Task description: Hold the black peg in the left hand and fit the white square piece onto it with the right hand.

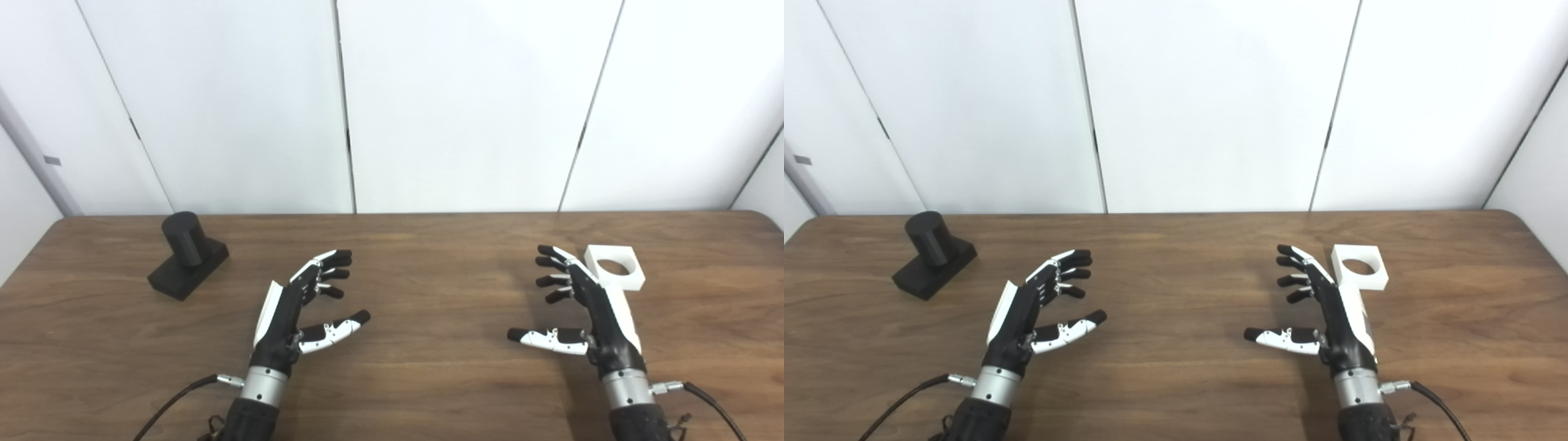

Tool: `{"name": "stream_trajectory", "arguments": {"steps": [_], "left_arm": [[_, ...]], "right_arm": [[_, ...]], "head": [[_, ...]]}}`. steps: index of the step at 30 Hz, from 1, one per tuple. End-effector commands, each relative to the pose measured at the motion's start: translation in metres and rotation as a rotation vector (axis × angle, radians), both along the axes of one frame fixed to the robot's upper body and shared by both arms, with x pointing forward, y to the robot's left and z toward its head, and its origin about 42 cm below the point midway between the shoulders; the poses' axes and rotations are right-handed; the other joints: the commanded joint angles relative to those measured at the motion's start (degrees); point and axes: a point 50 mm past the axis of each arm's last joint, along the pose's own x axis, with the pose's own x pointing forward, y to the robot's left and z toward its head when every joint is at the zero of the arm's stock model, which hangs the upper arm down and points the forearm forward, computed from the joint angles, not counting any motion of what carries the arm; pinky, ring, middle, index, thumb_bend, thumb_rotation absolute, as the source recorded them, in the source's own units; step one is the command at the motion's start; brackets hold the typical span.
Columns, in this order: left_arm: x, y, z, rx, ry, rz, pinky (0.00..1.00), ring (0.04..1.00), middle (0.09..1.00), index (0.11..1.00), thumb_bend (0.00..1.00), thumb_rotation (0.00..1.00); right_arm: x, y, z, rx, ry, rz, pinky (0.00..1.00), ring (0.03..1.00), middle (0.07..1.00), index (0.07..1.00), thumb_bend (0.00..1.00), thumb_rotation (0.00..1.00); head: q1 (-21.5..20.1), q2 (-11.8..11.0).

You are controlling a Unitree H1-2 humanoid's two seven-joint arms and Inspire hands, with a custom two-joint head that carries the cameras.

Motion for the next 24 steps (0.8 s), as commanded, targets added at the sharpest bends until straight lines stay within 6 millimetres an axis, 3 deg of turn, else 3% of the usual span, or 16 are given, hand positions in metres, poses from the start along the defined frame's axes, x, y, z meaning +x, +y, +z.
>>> {"name": "stream_trajectory", "arguments": {"steps": [1,8,16,24], "left_arm": [[0.010,-0.003,0.020,0.000,-0.091,-0.016,0.60,0.747,0.792,0.781,0.65,0.00],[0.009,-0.008,0.018,-0.019,-0.076,-0.016,0.61,0.755,0.802,0.779,0.67,0.00],[0.012,-0.030,0.011,0.000,-0.050,-0.022,0.60,0.752,0.807,0.786,0.68,0.03],[0.016,-0.042,0.005,0.006,-0.039,-0.016,0.59,0.737,0.803,0.783,0.68,0.07]], "right_arm": [[0.005,0.000,0.020,-0.010,-0.081,0.019,0.54,0.674,0.790,0.824,0.55,0.15],[0.005,-0.005,0.021,-0.012,-0.084,0.017,0.54,0.675,0.789,0.818,0.55,0.15],[0.003,-0.021,0.021,0.028,-0.075,0.028,0.54,0.685,0.797,0.827,0.52,0.00],[0.000,-0.022,0.027,0.058,-0.039,0.012,0.56,0.703,0.788,0.816,0.50,0.00]], "head": [[0.4,0.0],[5.6,-0.7],[18.8,-3.9],[21.0,-4.9]]}}
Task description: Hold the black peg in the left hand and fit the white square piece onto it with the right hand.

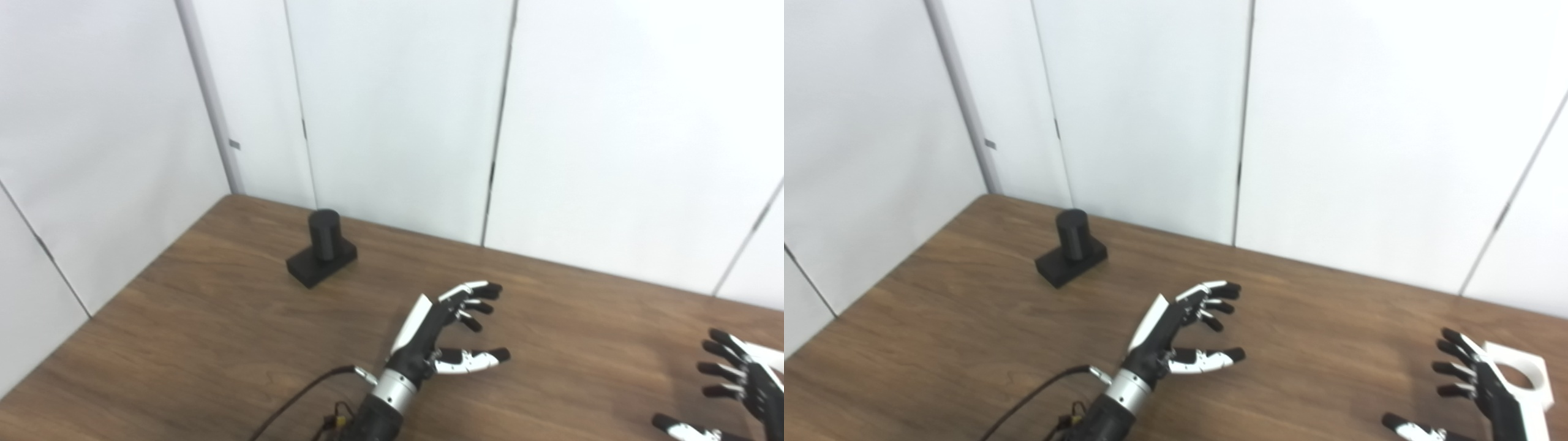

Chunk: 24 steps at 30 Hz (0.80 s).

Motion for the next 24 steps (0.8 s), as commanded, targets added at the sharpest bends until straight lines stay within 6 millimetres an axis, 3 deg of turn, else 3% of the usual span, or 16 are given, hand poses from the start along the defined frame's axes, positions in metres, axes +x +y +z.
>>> {"name": "stream_trajectory", "arguments": {"steps": [1,11,19,24], "left_arm": [[0.007,-0.006,0.009,-0.008,-0.047,-0.004,0.59,0.736,0.805,0.782,0.68,0.07],[0.010,-0.006,0.013,-0.007,-0.065,0.008,0.58,0.731,0.811,0.760,0.68,0.06],[0.020,0.018,0.046,0.046,-0.107,0.031,0.53,0.678,0.747,0.713,0.80,0.07],[0.029,0.039,0.067,0.140,-0.126,0.034,0.52,0.703,0.752,0.635,0.83,0.03]], "right_arm": [[0.006,0.000,0.015,0.010,-0.055,0.008,0.56,0.703,0.787,0.813,0.50,0.00],[0.007,0.000,0.014,0.007,-0.049,0.014,0.51,0.678,0.779,0.798,0.48,0.04],[0.009,-0.003,0.015,0.002,-0.051,0.010,0.49,0.665,0.771,0.785,0.48,0.08],[0.009,-0.004,0.015,0.004,-0.044,0.012,0.48,0.656,0.765,0.776,0.48,0.09]], "head": [[0.0,0.1],[0.5,-0.1],[0.7,-0.1],[1.1,0.0]]}}
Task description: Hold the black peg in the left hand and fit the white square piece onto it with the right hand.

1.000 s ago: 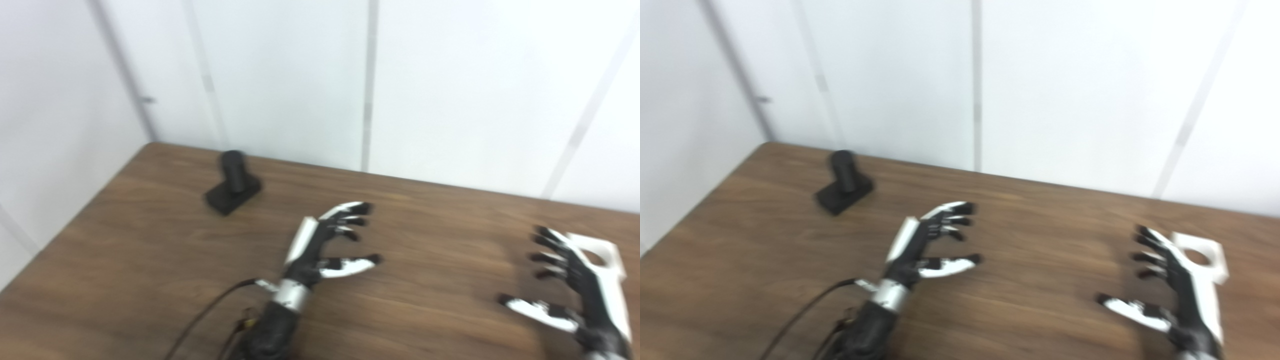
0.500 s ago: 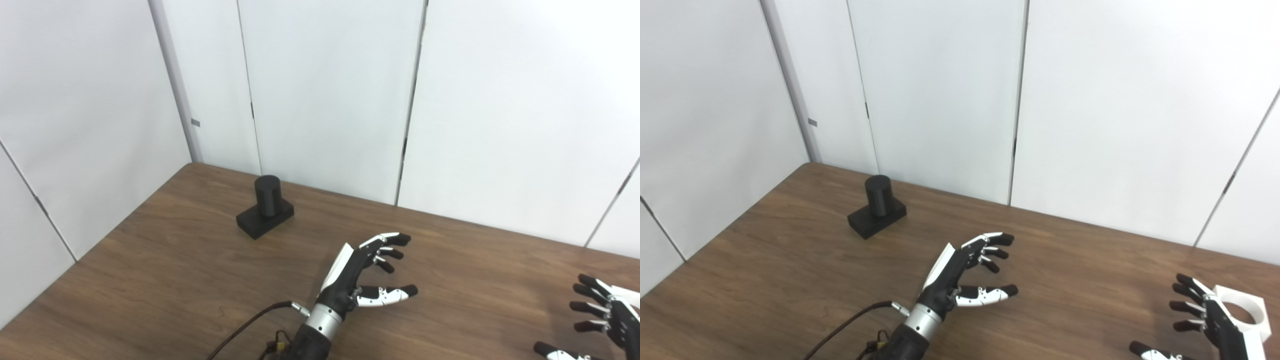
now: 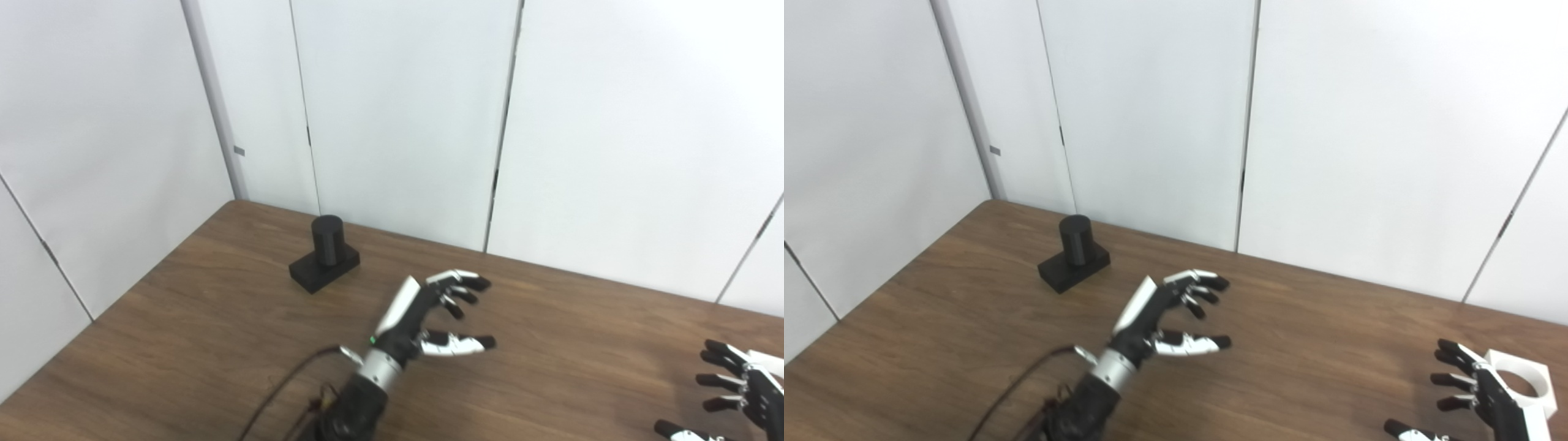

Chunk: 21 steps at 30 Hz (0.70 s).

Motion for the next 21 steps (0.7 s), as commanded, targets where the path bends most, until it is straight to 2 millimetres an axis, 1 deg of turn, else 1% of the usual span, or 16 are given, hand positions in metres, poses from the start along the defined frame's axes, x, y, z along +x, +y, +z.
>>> {"name": "stream_trajectory", "arguments": {"steps": [1,6,9,11,16,21], "left_arm": [[0.013,0.002,0.036,0.026,-0.102,-0.019,0.52,0.705,0.752,0.631,0.83,0.03],[0.021,0.023,0.056,0.059,-0.118,-0.008,0.54,0.663,0.703,0.653,0.86,0.00],[0.022,0.032,0.065,0.089,-0.121,0.015,0.55,0.666,0.703,0.669,0.86,0.00],[0.022,0.038,0.071,0.115,-0.138,0.050,0.56,0.672,0.699,0.670,0.88,0.00],[0.025,0.055,0.083,0.117,-0.163,0.108,0.52,0.677,0.734,0.707,0.83,0.00],[0.030,0.077,0.093,0.140,-0.171,0.193,0.58,0.755,0.755,0.702,0.83,0.00]], "right_arm": [[0.008,-0.003,0.016,-0.001,-0.055,0.003,0.48,0.655,0.765,0.776,0.47,0.09],[0.007,-0.005,0.016,0.001,-0.056,0.004,0.47,0.655,0.763,0.772,0.47,0.05],[0.007,-0.006,0.016,0.006,-0.058,0.006,0.48,0.657,0.762,0.770,0.47,0.06],[0.007,-0.007,0.016,0.003,-0.056,0.006,0.48,0.651,0.761,0.769,0.48,0.06],[0.008,-0.007,0.016,0.007,-0.060,0.011,0.48,0.646,0.757,0.763,0.48,0.02],[0.008,-0.007,0.017,0.011,-0.056,0.010,0.48,0.643,0.753,0.754,0.47,0.04]], "head": [[-0.1,0.1],[0.3,0.3],[0.4,0.4],[0.3,0.4],[0.6,0.4],[0.6,0.4]]}}
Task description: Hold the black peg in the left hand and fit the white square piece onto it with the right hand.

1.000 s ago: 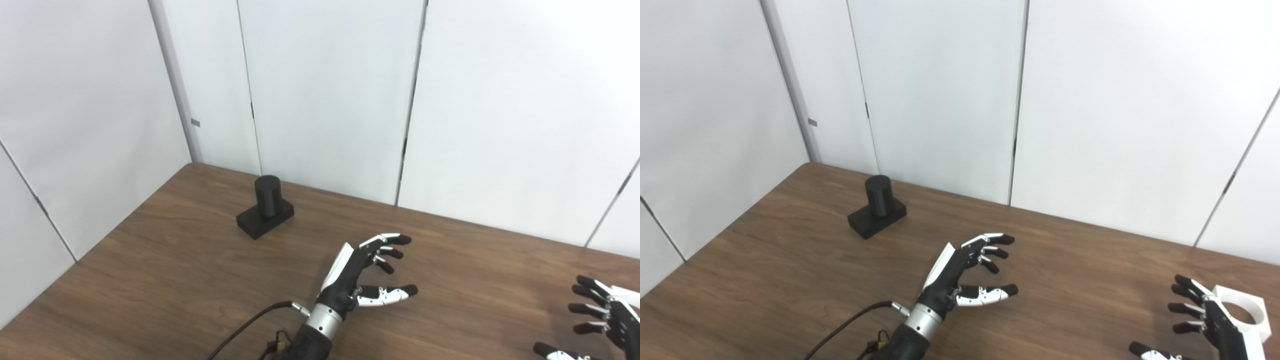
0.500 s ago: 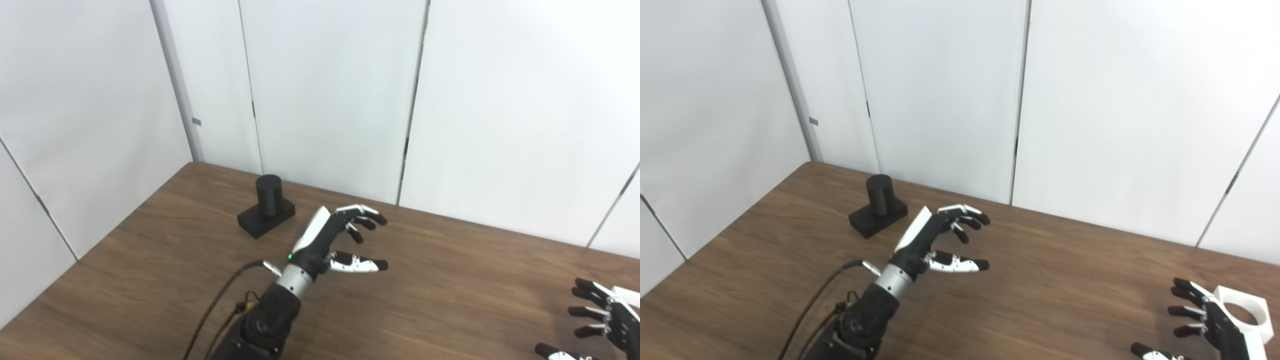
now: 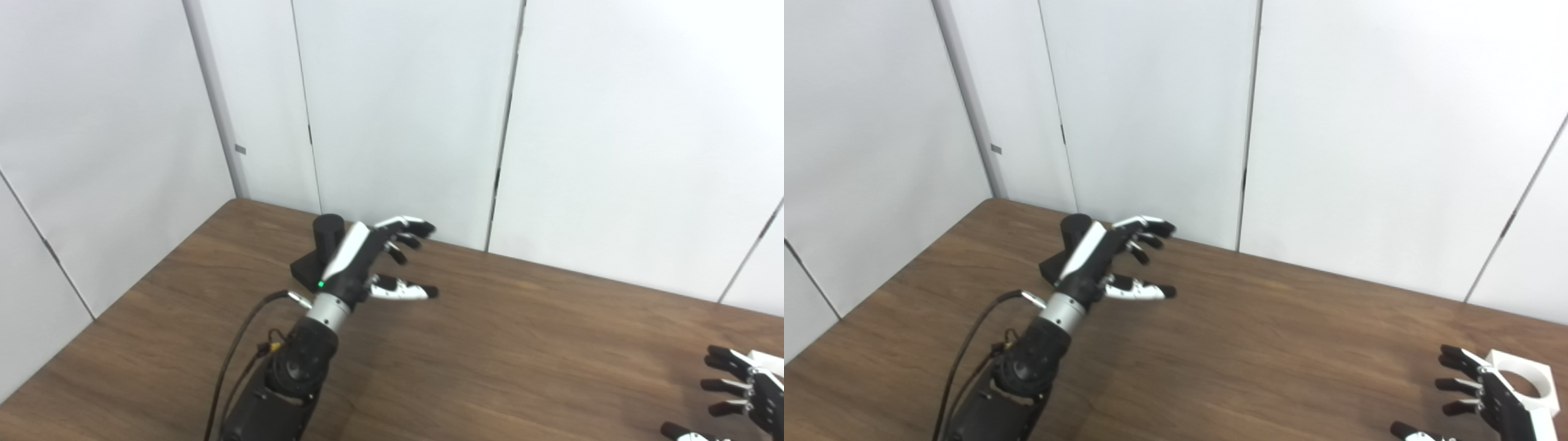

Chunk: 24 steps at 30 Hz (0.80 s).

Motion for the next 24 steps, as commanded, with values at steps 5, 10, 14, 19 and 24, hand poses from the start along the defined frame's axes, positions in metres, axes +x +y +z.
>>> {"name": "stream_trajectory", "arguments": {"steps": [5,10,14,19,24], "left_arm": [[0.015,0.022,0.047,-0.018,-0.129,0.044,0.66,0.804,0.808,0.717,0.81,0.00],[0.017,0.034,0.057,0.007,-0.148,0.091,0.64,0.784,0.816,0.723,0.83,0.00],[0.019,0.040,0.063,0.105,-0.176,0.176,0.66,0.818,0.857,0.736,0.84,0.03],[0.021,0.047,0.070,0.172,-0.178,0.276,0.76,0.941,0.941,0.781,0.85,0.14],[0.025,0.060,0.074,0.233,-0.175,0.374,0.83,0.996,0.994,0.811,0.91,0.19]], "right_arm": [[0.008,0.000,0.018,0.002,-0.069,0.015,0.47,0.635,0.749,0.755,0.48,0.01],[0.007,-0.001,0.018,0.003,-0.062,0.018,0.47,0.623,0.745,0.748,0.48,0.00],[0.006,-0.001,0.019,0.007,-0.065,0.022,0.46,0.620,0.746,0.746,0.47,0.01],[0.007,-0.002,0.019,0.010,-0.063,0.019,0.46,0.623,0.748,0.743,0.47,0.00],[0.007,-0.003,0.019,0.012,-0.063,0.019,0.45,0.622,0.748,0.744,0.47,0.02]], "head": [[0.0,0.0],[0.2,0.1],[0.2,0.3],[0.3,0.3],[0.5,0.4]]}}
